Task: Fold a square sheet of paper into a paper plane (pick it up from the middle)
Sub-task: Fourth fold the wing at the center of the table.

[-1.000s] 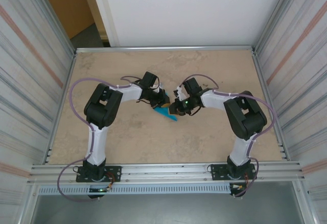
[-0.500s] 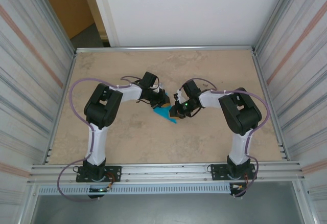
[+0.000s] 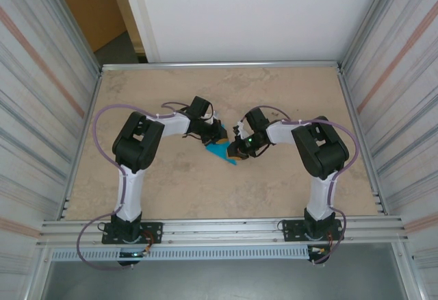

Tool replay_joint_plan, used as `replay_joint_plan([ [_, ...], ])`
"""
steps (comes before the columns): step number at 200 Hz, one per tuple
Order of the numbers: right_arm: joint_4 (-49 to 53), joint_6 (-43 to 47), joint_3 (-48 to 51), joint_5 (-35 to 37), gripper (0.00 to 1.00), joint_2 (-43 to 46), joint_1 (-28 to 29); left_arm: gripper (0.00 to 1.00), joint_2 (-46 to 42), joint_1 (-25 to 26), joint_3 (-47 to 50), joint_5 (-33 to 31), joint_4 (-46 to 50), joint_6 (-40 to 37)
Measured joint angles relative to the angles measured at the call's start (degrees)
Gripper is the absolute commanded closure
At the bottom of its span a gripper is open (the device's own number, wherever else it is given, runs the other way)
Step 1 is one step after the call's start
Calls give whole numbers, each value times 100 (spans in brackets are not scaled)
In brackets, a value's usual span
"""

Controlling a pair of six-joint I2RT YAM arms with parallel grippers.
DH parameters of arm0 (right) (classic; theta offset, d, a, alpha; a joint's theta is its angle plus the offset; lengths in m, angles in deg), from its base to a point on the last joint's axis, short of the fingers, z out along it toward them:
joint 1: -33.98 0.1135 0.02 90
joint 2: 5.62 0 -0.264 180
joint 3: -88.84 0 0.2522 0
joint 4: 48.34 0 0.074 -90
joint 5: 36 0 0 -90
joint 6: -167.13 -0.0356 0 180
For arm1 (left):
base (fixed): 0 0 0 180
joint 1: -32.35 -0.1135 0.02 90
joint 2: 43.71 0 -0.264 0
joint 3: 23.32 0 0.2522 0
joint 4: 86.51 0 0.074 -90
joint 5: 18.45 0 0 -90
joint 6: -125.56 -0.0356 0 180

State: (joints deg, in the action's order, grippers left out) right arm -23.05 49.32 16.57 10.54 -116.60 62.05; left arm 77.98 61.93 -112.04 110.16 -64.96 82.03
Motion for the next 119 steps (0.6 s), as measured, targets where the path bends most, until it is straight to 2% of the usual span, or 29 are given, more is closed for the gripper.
replay_joint_plan([
  [45, -70, 4, 319, -168, 84, 179, -74, 91, -31, -28, 157, 94, -214, -20],
  [119, 354, 46, 909, -131, 83, 723, -146, 91, -50, -37, 236, 146, -343, -24],
])
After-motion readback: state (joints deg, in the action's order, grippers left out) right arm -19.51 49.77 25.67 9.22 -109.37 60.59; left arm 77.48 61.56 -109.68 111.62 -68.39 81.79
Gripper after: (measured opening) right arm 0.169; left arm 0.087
